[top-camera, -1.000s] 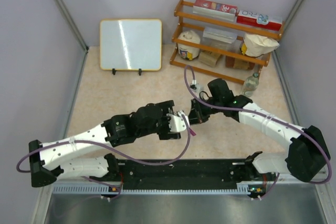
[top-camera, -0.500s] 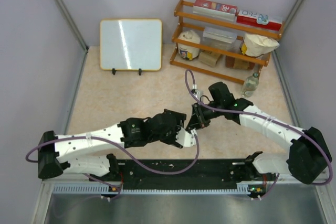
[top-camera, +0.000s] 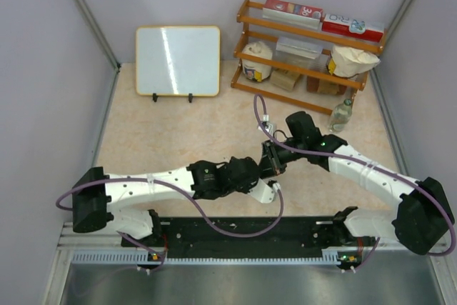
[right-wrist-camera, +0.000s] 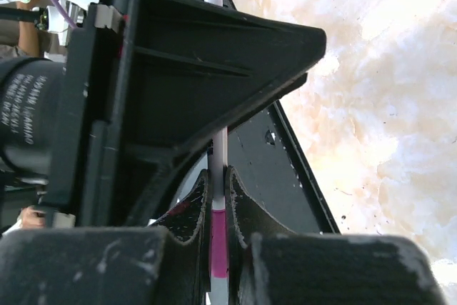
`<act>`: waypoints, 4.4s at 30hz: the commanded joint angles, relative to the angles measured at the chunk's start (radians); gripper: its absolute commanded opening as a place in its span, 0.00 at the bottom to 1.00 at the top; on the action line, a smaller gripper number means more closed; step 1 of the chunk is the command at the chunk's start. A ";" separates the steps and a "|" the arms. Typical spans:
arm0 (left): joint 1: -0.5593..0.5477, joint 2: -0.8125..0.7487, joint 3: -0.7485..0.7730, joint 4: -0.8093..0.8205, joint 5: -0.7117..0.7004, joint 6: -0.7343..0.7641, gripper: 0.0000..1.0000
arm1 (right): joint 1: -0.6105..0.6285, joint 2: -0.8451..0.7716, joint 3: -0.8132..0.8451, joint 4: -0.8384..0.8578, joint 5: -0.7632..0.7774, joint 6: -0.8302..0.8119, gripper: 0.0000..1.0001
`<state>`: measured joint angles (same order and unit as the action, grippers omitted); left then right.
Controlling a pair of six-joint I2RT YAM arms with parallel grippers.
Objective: Write a sentence on the whiteboard
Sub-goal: Pass from the right arm to the left, then pass from the left arm to the right, then pass from the right arm to the left
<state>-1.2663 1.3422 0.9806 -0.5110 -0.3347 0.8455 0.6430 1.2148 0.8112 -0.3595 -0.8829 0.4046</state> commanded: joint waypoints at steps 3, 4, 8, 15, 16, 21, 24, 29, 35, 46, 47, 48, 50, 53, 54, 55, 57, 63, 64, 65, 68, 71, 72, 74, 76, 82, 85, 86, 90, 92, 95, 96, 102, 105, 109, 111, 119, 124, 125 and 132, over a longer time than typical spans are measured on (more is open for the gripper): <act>-0.039 0.058 0.056 -0.015 -0.141 0.015 0.06 | -0.006 -0.027 -0.006 0.039 -0.033 -0.016 0.00; -0.044 0.063 0.064 -0.027 -0.165 0.001 0.00 | -0.006 -0.028 -0.006 0.040 -0.033 -0.016 0.00; -0.059 0.055 0.076 -0.050 -0.185 -0.010 0.00 | -0.005 -0.024 0.003 0.040 -0.018 -0.018 0.00; -0.082 0.014 0.053 -0.107 -0.170 -0.071 0.00 | -0.031 -0.029 0.081 0.050 0.074 -0.006 0.35; -0.084 0.008 0.053 -0.118 -0.159 -0.100 0.00 | -0.045 -0.032 0.089 0.056 0.097 0.009 0.42; -0.084 -0.038 0.052 -0.139 -0.023 -0.218 0.00 | -0.088 -0.061 0.118 0.111 0.188 0.042 0.84; -0.082 -0.080 0.049 -0.129 0.029 -0.316 0.00 | -0.135 -0.090 0.080 0.177 0.232 0.082 0.94; -0.067 -0.216 -0.017 -0.009 0.176 -0.456 0.00 | -0.249 -0.222 -0.055 0.391 0.188 0.194 0.99; 0.031 -0.374 -0.135 0.164 0.459 -0.632 0.00 | -0.263 -0.377 -0.124 0.479 0.177 0.157 0.99; 0.418 -0.310 -0.135 0.402 1.173 -1.000 0.00 | -0.215 -0.408 -0.224 0.841 -0.051 0.257 0.97; 0.427 -0.301 -0.146 0.443 1.206 -1.029 0.00 | -0.176 -0.406 -0.219 0.846 -0.045 0.249 0.96; 0.432 -0.292 -0.151 0.478 1.259 -1.086 0.00 | -0.155 -0.406 -0.215 0.843 -0.036 0.237 0.96; 0.433 -0.265 -0.158 0.586 1.302 -1.155 0.00 | -0.105 -0.400 -0.202 0.840 0.001 0.211 0.95; 0.433 -0.238 -0.161 0.675 1.349 -1.224 0.00 | -0.066 -0.371 -0.192 0.893 0.024 0.220 0.89; 0.435 -0.232 -0.161 0.686 1.352 -1.237 0.00 | -0.062 -0.362 -0.190 0.915 0.033 0.232 0.86; 0.435 -0.223 -0.161 0.701 1.353 -1.246 0.00 | -0.057 -0.351 -0.188 0.941 0.033 0.243 0.80; 0.436 -0.215 -0.160 0.706 1.356 -1.257 0.00 | -0.039 -0.318 -0.188 0.981 0.033 0.273 0.76; 0.435 -0.196 -0.160 0.678 1.318 -1.246 0.00 | 0.029 -0.264 -0.176 1.050 0.059 0.289 0.59; 0.435 -0.189 -0.155 0.671 1.309 -1.240 0.00 | 0.046 -0.261 -0.175 1.053 0.065 0.290 0.57; 0.435 -0.184 -0.154 0.664 1.304 -1.234 0.00 | 0.050 -0.256 -0.176 1.067 0.068 0.295 0.56; 0.435 -0.170 -0.142 0.637 1.301 -1.221 0.00 | 0.064 -0.256 -0.179 1.077 0.085 0.309 0.52; 0.436 -0.160 -0.131 0.611 1.290 -1.208 0.00 | 0.066 -0.267 -0.187 1.065 0.119 0.312 0.43; 0.435 -0.156 -0.129 0.602 1.283 -1.205 0.00 | 0.066 -0.265 -0.187 1.059 0.134 0.312 0.42; 0.436 -0.155 -0.126 0.595 1.274 -1.201 0.00 | 0.070 -0.259 -0.184 1.056 0.134 0.312 0.39; 0.436 -0.152 -0.126 0.592 1.270 -1.203 0.00 | 0.073 -0.245 -0.184 1.047 0.148 0.316 0.36; 0.435 -0.144 -0.128 0.577 1.275 -1.200 0.00 | 0.073 -0.222 -0.184 1.073 0.173 0.349 0.26; 0.435 -0.147 -0.129 0.556 1.261 -1.191 0.00 | 0.076 -0.209 -0.176 1.084 0.168 0.358 0.11; 0.435 -0.147 -0.129 0.543 1.252 -1.183 0.00 | 0.078 -0.204 -0.176 1.085 0.168 0.358 0.05; 0.435 -0.159 -0.134 0.516 1.220 -1.162 0.00 | 0.078 -0.199 -0.187 1.093 0.182 0.361 0.00; 0.436 -0.170 -0.140 0.476 1.194 -1.149 0.07 | 0.076 -0.202 -0.195 1.078 0.196 0.361 0.00; 0.438 -0.212 -0.163 0.454 1.146 -1.140 0.18 | 0.076 -0.218 -0.205 1.056 0.235 0.349 0.00; 0.443 -0.239 -0.172 0.457 1.130 -1.142 0.23 | 0.078 -0.221 -0.207 1.051 0.243 0.347 0.00; 0.466 -0.327 -0.235 0.482 1.086 -1.166 0.50 | 0.076 -0.235 -0.222 1.058 0.262 0.344 0.00; 0.478 -0.363 -0.256 0.476 1.068 -1.175 0.59 | 0.078 -0.248 -0.225 1.045 0.279 0.341 0.00; 0.487 -0.403 -0.290 0.503 1.057 -1.200 0.60 | 0.078 -0.255 -0.225 1.041 0.279 0.341 0.00; 0.487 -0.414 -0.296 0.545 1.060 -1.204 0.54 | 0.078 -0.262 -0.230 1.036 0.297 0.342 0.00; 0.496 -0.442 -0.295 0.540 1.027 -1.211 0.00 | 0.078 -0.264 -0.233 1.018 0.300 0.335 0.00; 0.499 -0.489 -0.292 0.516 1.020 -1.203 0.00 | 0.078 -0.255 -0.199 0.944 0.233 0.289 0.30; 0.501 -0.495 -0.286 0.476 1.022 -1.198 0.00 | 0.076 -0.258 -0.193 0.923 0.217 0.266 0.41; 0.501 -0.495 -0.220 0.306 1.083 -1.136 0.00 | 0.061 -0.267 -0.100 0.746 0.121 0.162 0.99</act>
<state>-0.7708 0.8532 0.7006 -0.1219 0.7055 -0.3378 0.7109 0.9691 0.6231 0.4557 -0.6750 0.6445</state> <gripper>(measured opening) 0.125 0.980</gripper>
